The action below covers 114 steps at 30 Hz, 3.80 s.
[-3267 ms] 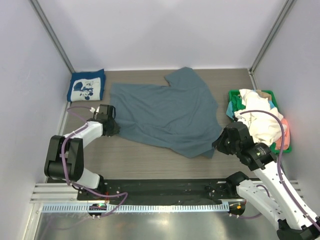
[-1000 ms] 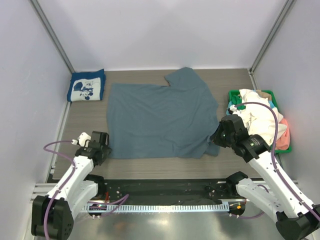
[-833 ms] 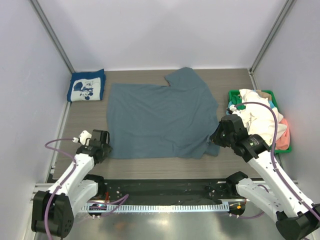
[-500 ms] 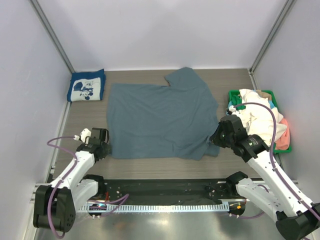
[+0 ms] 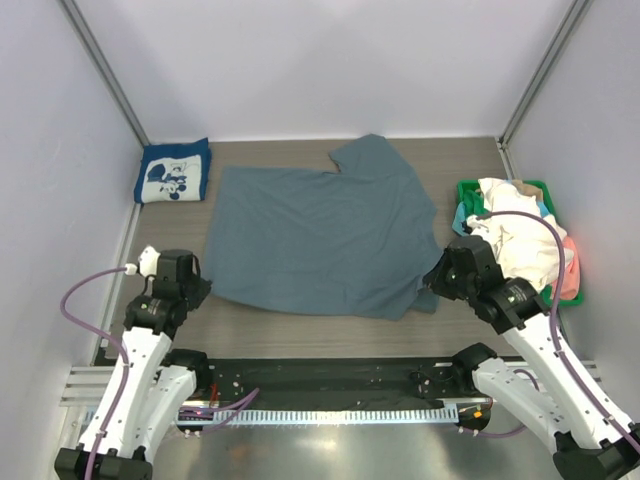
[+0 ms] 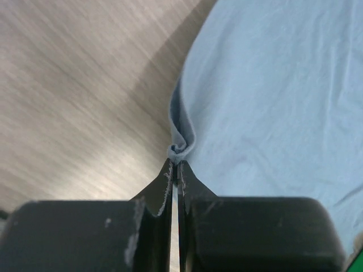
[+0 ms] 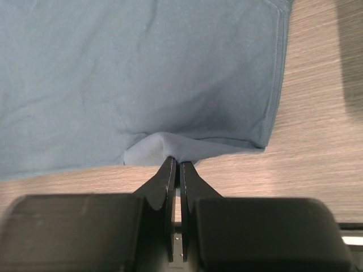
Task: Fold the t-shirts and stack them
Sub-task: Fold the tshirt
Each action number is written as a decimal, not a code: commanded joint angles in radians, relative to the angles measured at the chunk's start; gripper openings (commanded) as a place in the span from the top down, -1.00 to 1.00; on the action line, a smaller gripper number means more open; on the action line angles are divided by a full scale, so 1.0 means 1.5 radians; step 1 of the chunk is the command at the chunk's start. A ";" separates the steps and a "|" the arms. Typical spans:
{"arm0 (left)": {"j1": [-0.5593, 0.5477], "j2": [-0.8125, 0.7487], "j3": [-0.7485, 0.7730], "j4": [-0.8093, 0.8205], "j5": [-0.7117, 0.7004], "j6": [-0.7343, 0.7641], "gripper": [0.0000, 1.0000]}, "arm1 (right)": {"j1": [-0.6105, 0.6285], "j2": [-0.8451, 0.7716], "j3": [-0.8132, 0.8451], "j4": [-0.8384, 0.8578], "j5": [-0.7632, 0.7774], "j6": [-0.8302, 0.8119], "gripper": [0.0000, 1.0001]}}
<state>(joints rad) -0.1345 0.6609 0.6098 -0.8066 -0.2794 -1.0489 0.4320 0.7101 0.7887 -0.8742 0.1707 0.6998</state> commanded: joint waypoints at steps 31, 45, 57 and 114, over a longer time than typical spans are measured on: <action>0.042 0.641 0.467 0.070 0.013 0.268 0.99 | -0.113 0.536 0.421 0.165 0.134 -0.097 0.97; 0.087 0.824 0.625 -0.021 0.060 0.263 0.76 | -0.166 0.841 0.685 0.149 0.084 -0.171 0.00; 0.087 0.491 0.230 0.179 0.131 0.208 -1.00 | -0.195 0.498 0.209 0.245 -0.004 -0.047 -0.68; 0.167 0.251 0.034 0.147 0.127 0.139 0.99 | -0.227 0.328 -0.080 0.280 -0.022 -0.002 0.98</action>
<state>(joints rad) 0.0982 1.0676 0.7197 -0.4927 -0.0460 -0.8288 0.1005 1.2423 0.7391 -0.4141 0.1383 0.6579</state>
